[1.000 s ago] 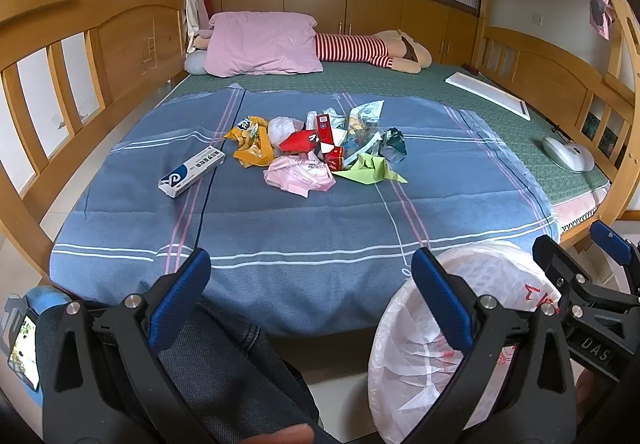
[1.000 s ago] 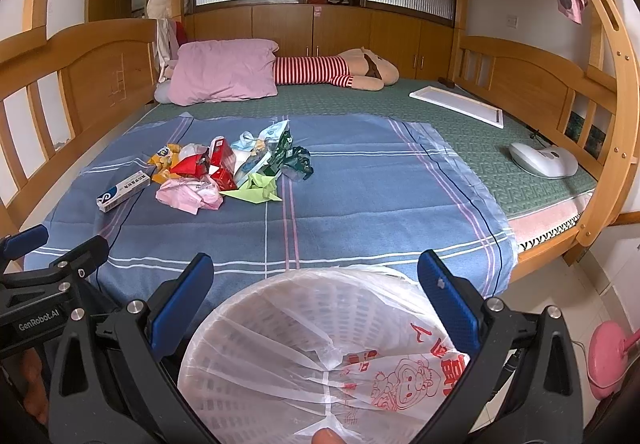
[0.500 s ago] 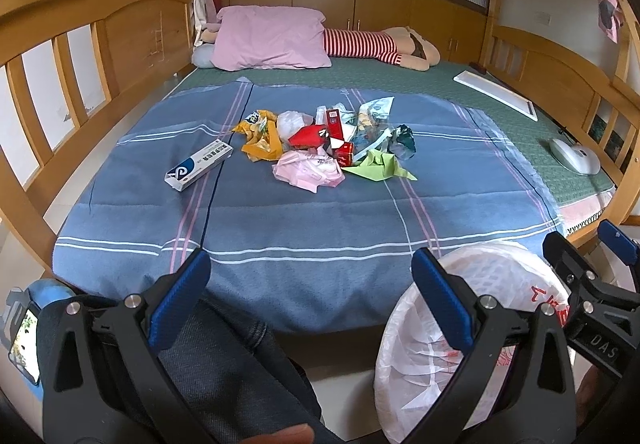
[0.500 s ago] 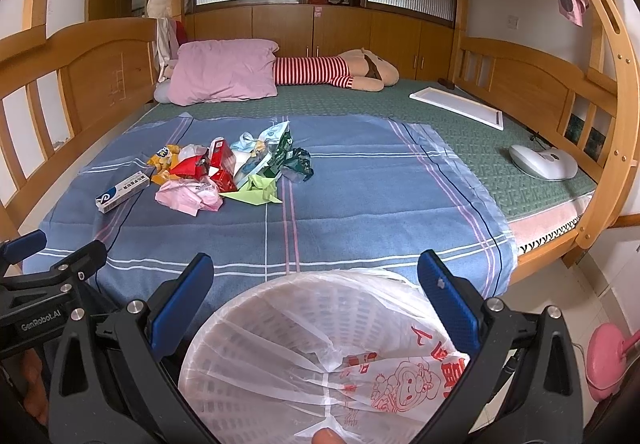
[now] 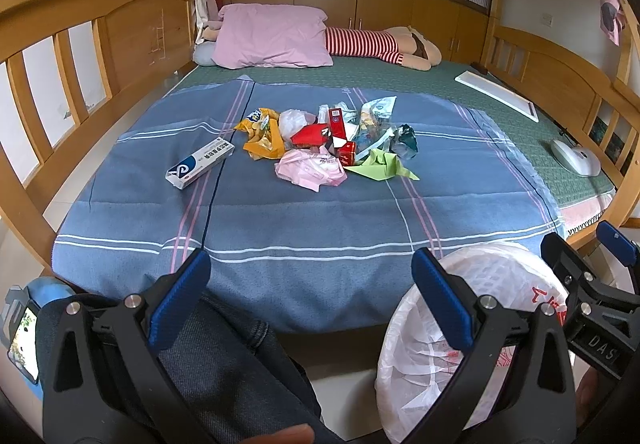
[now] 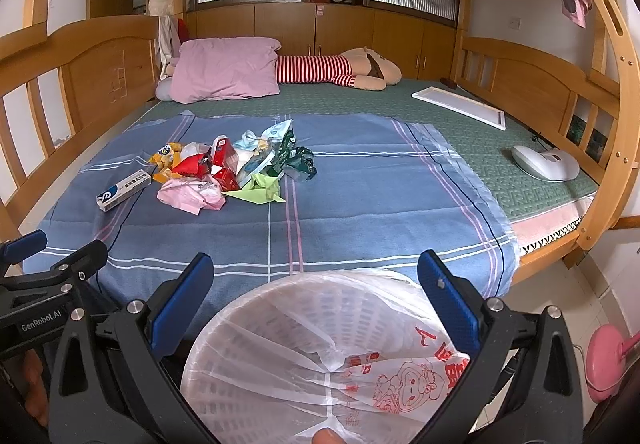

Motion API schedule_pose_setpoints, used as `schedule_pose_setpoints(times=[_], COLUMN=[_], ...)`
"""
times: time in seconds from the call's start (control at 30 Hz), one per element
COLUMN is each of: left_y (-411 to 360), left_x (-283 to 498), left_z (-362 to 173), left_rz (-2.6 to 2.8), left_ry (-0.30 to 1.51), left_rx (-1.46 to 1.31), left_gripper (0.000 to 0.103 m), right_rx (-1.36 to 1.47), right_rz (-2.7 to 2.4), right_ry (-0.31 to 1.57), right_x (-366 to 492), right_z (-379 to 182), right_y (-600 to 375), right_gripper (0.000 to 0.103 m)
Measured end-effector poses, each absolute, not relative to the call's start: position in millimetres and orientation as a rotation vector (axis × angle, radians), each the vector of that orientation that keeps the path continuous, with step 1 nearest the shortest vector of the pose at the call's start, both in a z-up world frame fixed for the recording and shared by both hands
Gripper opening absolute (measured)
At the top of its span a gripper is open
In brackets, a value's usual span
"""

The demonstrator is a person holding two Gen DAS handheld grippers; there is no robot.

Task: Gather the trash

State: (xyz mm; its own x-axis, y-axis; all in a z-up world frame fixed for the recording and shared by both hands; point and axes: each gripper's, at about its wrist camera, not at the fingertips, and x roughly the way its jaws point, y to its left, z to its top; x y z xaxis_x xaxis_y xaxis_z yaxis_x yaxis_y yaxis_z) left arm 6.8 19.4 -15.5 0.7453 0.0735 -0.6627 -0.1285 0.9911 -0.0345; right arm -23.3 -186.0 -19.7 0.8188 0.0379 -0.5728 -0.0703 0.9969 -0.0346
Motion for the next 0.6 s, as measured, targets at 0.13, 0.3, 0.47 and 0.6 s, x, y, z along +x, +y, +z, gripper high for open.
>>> schedule_pose_setpoints(times=[0.13, 0.3, 0.47, 0.6], left_y=[19.6, 19.5, 19.3, 19.3], left_x=[6.4, 6.3, 6.5, 6.5], left_z=[-15.4, -15.5, -15.5, -15.3], left_rz=[0.11, 0.111, 0.11, 0.11], left_ry=[0.723, 0.723, 0.724, 0.723], left_rx=[-0.08, -0.08, -0.08, -0.079], left_gripper=[0.1, 0.1, 0.1, 0.1], right_rx=[-0.055, -0.053, -0.047, -0.047], right_rz=[0.057, 0.056, 0.054, 0.054], right_ry=[0.61, 0.614, 0.616, 0.618], right_x=[-23.4, -23.5, -23.7, -23.1], right_z=[-19.8, -22.0, -23.4, -23.7], right_y=[-185.7, -185.5, -186.8, -187.6], right_gripper=[0.1, 0.1, 0.1, 0.1])
